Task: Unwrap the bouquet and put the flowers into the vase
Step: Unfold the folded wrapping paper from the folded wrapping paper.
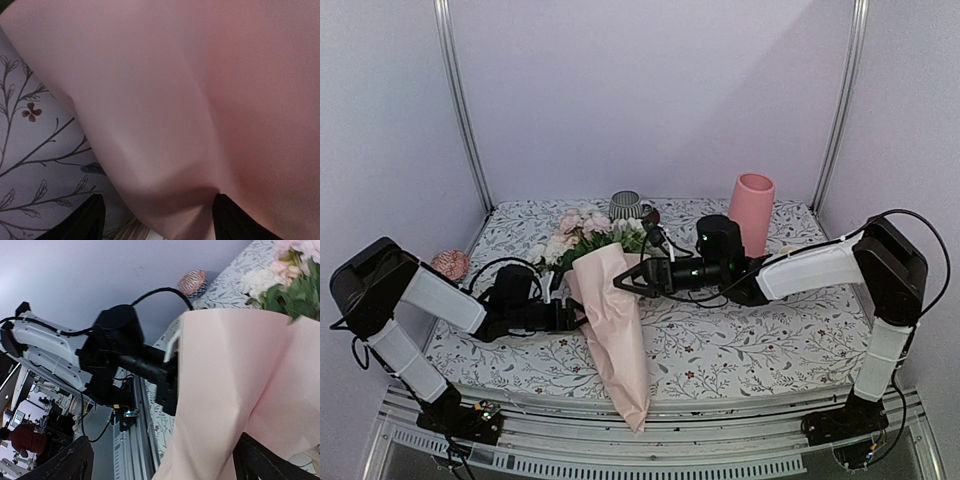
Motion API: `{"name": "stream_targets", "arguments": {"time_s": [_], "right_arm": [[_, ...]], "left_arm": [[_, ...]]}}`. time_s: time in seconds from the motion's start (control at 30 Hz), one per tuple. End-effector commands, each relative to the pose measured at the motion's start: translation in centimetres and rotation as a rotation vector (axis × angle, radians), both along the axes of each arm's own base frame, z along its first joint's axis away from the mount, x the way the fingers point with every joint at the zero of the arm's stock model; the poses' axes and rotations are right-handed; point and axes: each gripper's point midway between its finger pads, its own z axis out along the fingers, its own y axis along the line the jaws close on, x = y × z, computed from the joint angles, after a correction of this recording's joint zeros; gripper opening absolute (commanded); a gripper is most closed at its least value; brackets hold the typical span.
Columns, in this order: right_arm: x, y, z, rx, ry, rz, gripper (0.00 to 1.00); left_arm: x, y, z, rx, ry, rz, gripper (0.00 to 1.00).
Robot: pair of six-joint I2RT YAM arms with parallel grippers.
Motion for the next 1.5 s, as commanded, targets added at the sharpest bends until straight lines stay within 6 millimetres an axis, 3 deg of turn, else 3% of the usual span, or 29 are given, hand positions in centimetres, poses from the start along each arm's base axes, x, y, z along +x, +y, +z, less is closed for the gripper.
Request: {"name": "stream_targets", "arguments": {"time_s": [0.0, 0.1, 0.2, 0.37, 0.5, 0.63, 0.93, 1.1, 1.33, 1.4, 1.47], "right_arm": [[-2.6, -0.1, 8.7, 0.156, -0.152, 0.101, 0.99], [-2.7, -0.9, 10.2, 0.149, -0.188, 0.072, 0.99], [-1.5, -2.0, 9.8, 0.082, -0.226, -0.025, 0.99], [2.4, -5.7, 5.6, -0.111, -0.179, -0.259, 0.99], [4.4, -10.4, 1.3, -0.216, -0.077, -0.431, 0.99], [4.7, -14.2, -2.3, -0.312, -0.004, -0.538, 0.99], [3.0, -17.5, -7.9, -0.438, 0.112, -0.585, 0.99], [2.3, -17.1, -9.6, -0.402, 0.178, -0.508, 0.99], [1.7, -15.4, -12.9, -0.402, 0.276, -0.422, 0.99], [1.4, -14.6, -12.8, -0.354, 0.283, -0.381, 0.99], [0.6, -13.3, -11.3, -0.262, 0.271, -0.297, 1.0]], "left_arm": [[1.3, -1.0, 0.6, -0.016, -0.039, 0.0, 0.76], [1.9, -1.3, 0.5, -0.02, -0.047, 0.001, 0.76], [2.5, -1.6, 0.3, -0.017, -0.059, 0.004, 0.75], [3.6, -1.8, 0.1, -0.006, -0.082, 0.018, 0.75], [5.0, -2.5, 0.0, -0.007, -0.099, 0.015, 0.75], [5.8, -2.9, 0.0, -0.021, -0.116, 0.019, 0.74], [8.1, -3.7, -0.7, -0.031, -0.135, 0.022, 0.71], [8.6, -3.1, 0.1, -0.037, -0.164, 0.031, 0.73], [7.5, -2.0, 2.8, -0.007, -0.206, 0.032, 0.92], [7.1, -1.4, 4.0, 0.004, -0.22, 0.044, 0.95], [6.7, -0.7, 5.1, 0.012, -0.235, 0.053, 0.95]]}}
